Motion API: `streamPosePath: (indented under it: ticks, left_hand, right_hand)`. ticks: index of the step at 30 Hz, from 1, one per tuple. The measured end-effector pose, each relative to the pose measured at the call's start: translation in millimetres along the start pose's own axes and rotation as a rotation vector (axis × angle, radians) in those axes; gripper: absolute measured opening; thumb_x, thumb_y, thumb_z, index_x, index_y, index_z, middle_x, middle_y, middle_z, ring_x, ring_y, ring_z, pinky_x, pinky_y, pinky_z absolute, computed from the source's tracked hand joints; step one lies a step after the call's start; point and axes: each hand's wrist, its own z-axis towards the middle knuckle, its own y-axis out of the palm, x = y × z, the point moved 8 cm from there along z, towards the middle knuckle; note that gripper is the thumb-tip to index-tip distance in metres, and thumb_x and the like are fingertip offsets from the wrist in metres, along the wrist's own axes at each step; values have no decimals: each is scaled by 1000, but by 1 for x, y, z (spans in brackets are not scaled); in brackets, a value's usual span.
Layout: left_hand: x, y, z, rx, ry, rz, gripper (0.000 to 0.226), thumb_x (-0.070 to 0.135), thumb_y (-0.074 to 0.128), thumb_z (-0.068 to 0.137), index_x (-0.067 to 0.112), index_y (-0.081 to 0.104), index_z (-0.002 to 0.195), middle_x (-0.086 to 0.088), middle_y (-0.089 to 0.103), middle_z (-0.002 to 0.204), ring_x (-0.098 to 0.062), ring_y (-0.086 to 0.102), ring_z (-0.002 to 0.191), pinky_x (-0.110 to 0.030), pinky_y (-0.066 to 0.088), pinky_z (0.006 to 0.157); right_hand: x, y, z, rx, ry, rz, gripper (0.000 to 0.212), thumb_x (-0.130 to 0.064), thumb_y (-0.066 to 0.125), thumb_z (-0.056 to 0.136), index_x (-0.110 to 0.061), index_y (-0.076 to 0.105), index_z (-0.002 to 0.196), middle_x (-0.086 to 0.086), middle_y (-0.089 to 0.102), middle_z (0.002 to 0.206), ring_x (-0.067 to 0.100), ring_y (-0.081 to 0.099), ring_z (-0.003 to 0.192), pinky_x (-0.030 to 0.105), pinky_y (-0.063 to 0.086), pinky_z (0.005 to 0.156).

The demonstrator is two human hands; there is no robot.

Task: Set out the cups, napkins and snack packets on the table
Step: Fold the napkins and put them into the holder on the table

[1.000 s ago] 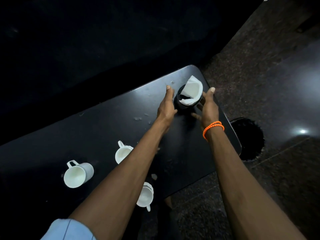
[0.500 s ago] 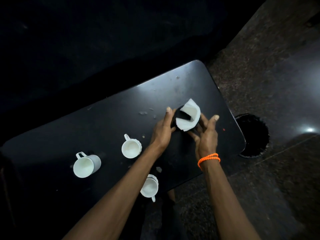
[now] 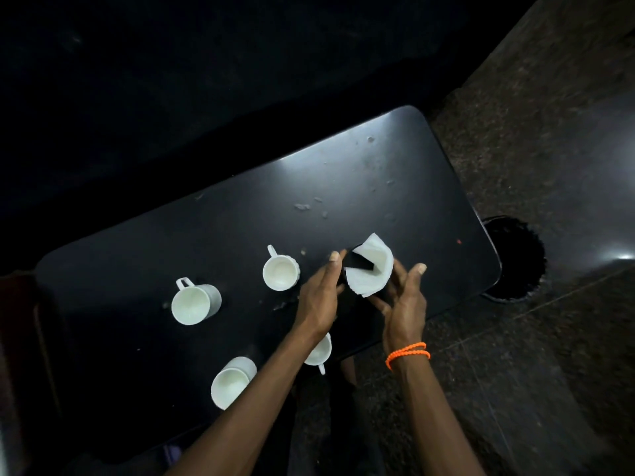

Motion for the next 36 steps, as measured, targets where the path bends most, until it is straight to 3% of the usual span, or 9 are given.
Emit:
streamPosePath:
  ticks: [4, 9, 19, 23, 26, 28, 30, 33, 36]
  left_hand:
    - [-7, -4, -9, 24, -16, -22, 75, 74, 46, 88, 26, 63, 143, 8, 61, 149, -9, 57, 138, -42, 51, 113]
    - [-12, -11, -16, 33, -31, -11, 49, 52, 39, 109, 27, 62, 144, 8, 61, 148, -10, 56, 138, -38, 51, 112]
    - [-12, -9, -17, 1, -58, -32, 49, 54, 38, 108, 29, 63, 142, 9, 58, 151, -12, 52, 142, -44, 46, 117]
    - [-12, -10, -14, 4, -13, 56, 54, 54, 38, 108, 23, 58, 148, 7, 54, 156, -10, 46, 146, -46, 36, 123]
    - [-16, -19, -17, -1, -28, 65, 58, 57, 39, 107, 22, 54, 151, 6, 51, 158, -11, 44, 148, -46, 36, 124]
    - [-14, -30, -23, 20, -39, -3, 57, 55, 40, 107, 20, 56, 149, 5, 55, 155, -12, 48, 145, -40, 44, 117]
    - [-7, -46, -33, 71, -47, -169, 52, 49, 42, 108, 18, 58, 146, 2, 60, 150, -14, 54, 140, -31, 53, 102]
    - [10, -78, -51, 152, -18, -371, 50, 42, 41, 110, 11, 58, 146, -4, 63, 146, -15, 60, 134, -29, 58, 95]
    - [31, -118, -67, 185, 26, -469, 51, 45, 38, 109, 12, 64, 138, -9, 70, 134, -17, 67, 124, -38, 61, 92]
  right_hand:
    - [8, -4, -9, 39, -6, -36, 71, -73, 34, 97, -22, 70, 128, -3, 77, 118, 15, 73, 111, 42, 61, 87]
    - [10, -2, -17, 60, -21, -79, 69, -74, 34, 97, -24, 72, 125, -5, 77, 117, 13, 73, 110, 37, 61, 80]
    - [7, -2, -22, 89, -51, -133, 67, -74, 34, 96, -26, 74, 122, -5, 77, 118, 14, 73, 109, 39, 62, 82]
    - [7, -4, -16, 88, -30, -183, 66, -75, 38, 93, -27, 75, 120, -2, 76, 118, 20, 72, 111, 43, 61, 83]
    - [5, -6, -15, 109, -36, -260, 66, -73, 37, 95, -25, 74, 122, 3, 73, 124, 24, 68, 115, 37, 60, 81]
    - [-8, -9, -17, 210, -141, -380, 65, -72, 36, 96, -26, 74, 121, 2, 73, 125, 21, 66, 116, 25, 54, 80]
    - [-33, -5, -25, 320, -347, -531, 64, -65, 36, 99, -20, 74, 123, 6, 73, 125, 23, 65, 118, 23, 44, 88]
    - [-72, 23, -49, 367, -706, -671, 58, -46, 39, 106, -1, 73, 114, 25, 72, 114, 33, 65, 108, 31, 43, 84]
    - [-101, 76, -85, 301, -1045, -783, 50, -36, 42, 109, 4, 72, 111, 28, 72, 111, 38, 65, 106, 39, 45, 94]
